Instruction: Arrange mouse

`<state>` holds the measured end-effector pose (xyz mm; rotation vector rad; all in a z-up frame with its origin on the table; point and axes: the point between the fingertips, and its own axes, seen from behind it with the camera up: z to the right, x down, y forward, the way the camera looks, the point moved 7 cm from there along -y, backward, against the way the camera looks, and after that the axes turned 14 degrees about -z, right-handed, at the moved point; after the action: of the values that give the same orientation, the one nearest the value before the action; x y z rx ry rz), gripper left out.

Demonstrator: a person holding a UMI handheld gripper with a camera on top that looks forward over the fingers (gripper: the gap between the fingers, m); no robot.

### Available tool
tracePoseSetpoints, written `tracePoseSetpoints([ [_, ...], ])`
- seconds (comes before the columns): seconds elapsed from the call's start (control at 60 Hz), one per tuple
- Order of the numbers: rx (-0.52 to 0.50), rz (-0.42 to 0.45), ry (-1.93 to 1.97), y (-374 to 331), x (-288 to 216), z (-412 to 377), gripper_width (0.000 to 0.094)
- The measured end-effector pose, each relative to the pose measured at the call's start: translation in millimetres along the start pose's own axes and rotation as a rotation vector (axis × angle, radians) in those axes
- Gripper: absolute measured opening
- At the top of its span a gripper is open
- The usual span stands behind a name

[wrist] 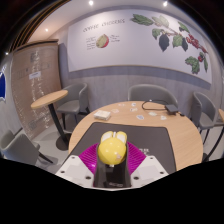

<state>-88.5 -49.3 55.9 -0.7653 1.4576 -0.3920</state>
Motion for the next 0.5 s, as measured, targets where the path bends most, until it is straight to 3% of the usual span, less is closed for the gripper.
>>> tracePoseSetpoints([
  [0.133,0.106,-0.062,0.047,15.6,19.7,15.5,0.0368],
  [0.2,0.081,-0.060,0.084,19.4,23.0,16.7,0.0392],
  [0.333,0.033,-0.107,0.017,16.6,22.2,17.6,0.0545],
  [0.417,-0.008,-0.148,-0.027,-0.3,30.4,18.2,0.0844],
  [0.5,-0.036,-0.135,-0.049,-28.8,36.6,24.5,0.0860],
])
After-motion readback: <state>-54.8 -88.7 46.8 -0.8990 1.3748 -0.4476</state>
